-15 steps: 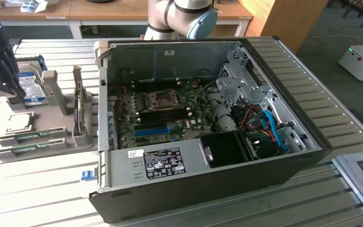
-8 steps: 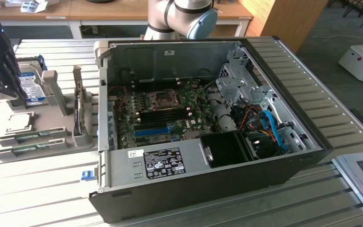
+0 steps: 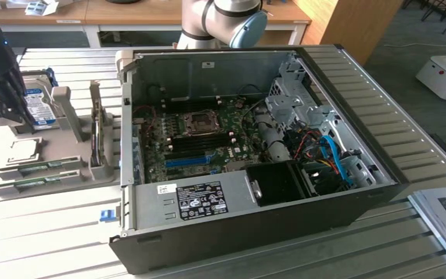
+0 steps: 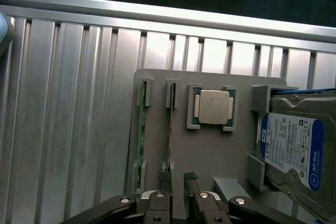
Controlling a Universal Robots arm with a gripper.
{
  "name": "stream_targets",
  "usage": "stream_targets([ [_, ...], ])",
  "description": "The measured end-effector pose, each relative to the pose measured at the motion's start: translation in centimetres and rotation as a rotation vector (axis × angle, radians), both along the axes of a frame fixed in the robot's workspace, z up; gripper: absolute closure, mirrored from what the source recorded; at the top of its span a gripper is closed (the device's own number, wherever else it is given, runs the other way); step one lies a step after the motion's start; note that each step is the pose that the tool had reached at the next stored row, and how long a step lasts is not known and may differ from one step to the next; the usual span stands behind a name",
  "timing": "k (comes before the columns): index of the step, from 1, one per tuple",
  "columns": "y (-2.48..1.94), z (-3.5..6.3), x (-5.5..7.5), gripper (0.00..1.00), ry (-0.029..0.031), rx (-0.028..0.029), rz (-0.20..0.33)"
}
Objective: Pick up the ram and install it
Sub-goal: 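Pick up the ram and move it above insertion slot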
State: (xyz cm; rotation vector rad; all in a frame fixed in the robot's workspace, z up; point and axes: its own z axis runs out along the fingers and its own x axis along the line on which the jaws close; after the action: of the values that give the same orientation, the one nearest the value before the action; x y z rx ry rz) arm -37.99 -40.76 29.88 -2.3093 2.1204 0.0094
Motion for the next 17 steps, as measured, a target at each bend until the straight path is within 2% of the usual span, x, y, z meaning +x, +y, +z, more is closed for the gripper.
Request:
stream_targets([
  [17,0.0,-1.59,0.0,0.76,-0.0001,0.0001,0.0],
])
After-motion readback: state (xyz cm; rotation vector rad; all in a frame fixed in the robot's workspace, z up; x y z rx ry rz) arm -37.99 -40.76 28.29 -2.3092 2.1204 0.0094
